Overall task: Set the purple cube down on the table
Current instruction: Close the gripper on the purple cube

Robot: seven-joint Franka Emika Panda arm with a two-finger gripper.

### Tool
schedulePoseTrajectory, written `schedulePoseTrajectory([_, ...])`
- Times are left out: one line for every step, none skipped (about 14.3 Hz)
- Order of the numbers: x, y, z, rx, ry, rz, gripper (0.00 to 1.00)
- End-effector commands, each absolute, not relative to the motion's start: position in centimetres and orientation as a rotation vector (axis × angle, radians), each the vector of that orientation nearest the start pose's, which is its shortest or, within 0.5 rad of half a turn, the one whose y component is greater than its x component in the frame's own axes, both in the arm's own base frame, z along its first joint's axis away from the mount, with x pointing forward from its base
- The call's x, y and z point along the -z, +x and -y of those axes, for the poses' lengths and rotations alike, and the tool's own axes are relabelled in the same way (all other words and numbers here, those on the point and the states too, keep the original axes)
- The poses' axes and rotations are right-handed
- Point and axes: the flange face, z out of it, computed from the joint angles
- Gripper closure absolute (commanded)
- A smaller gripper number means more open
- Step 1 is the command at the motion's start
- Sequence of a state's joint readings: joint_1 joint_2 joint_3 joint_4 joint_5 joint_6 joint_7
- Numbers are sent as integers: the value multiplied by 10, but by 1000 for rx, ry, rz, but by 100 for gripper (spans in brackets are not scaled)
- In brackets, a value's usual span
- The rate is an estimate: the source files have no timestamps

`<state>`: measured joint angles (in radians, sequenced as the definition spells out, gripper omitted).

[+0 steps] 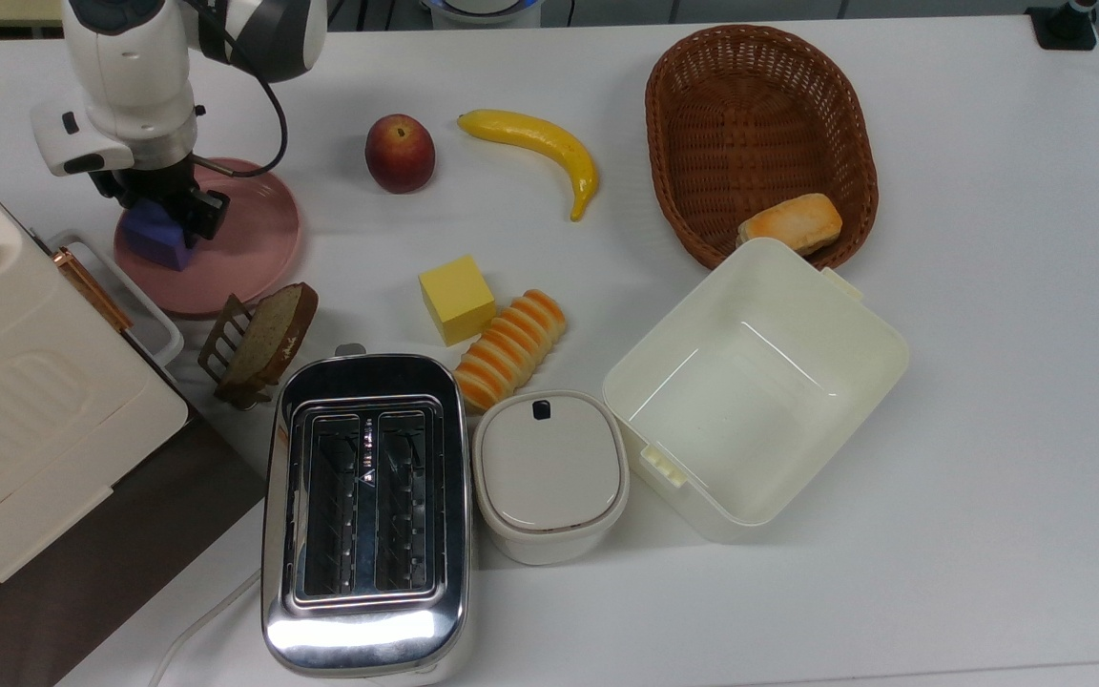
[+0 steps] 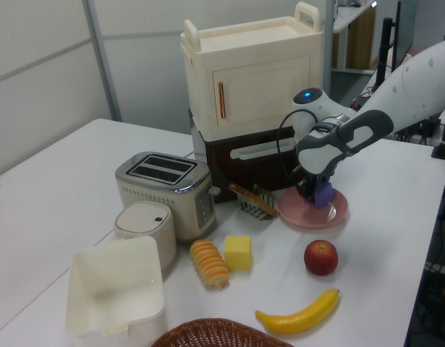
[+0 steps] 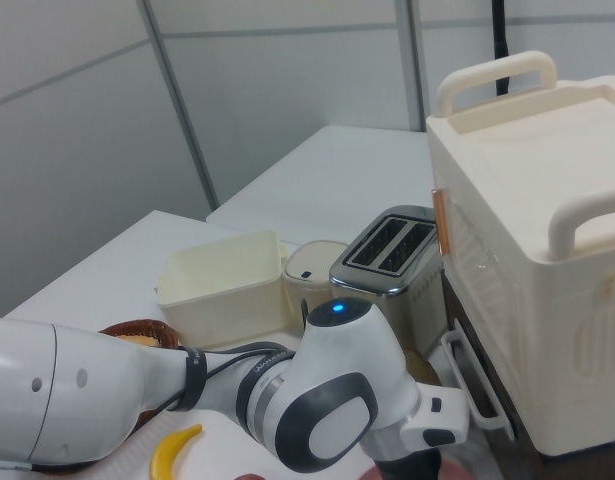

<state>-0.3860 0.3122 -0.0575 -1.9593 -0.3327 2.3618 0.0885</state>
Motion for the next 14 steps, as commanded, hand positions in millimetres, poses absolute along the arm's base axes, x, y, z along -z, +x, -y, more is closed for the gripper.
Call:
schedulePoseTrajectory([-325, 560, 267, 97, -3393, -499, 85])
schedulePoseTrajectory([-326, 561, 265, 101, -3393, -497, 85])
schedulePoseTrajectory([-330, 561, 265, 109, -3394, -499, 85])
schedulePoseTrajectory([-336, 561, 264, 123, -3394, -507, 85])
schedulePoseTrajectory([-341, 561, 264, 133, -3392, -528, 84])
schedulePoseTrajectory([-350, 561, 261, 151, -3391, -536, 84])
schedulePoseTrajectory([-363, 561, 256, 171, -3387, -554, 84])
schedulePoseTrajectory([-375, 560, 249, 164, -3382, -582, 84])
schedulePoseTrajectory([-387, 562, 235, 159, -3381, -562, 84])
schedulePoseTrajectory([-399, 560, 227, 153, -3380, -560, 84])
schedulePoseTrajectory([-403, 561, 218, 145, -3380, -547, 84])
schedulePoseTrajectory([-403, 565, 204, 136, -3380, -541, 84])
schedulePoseTrajectory([-403, 568, 193, 132, -3374, -564, 84])
schedulePoseTrajectory([-403, 572, 179, 140, -3371, -570, 84])
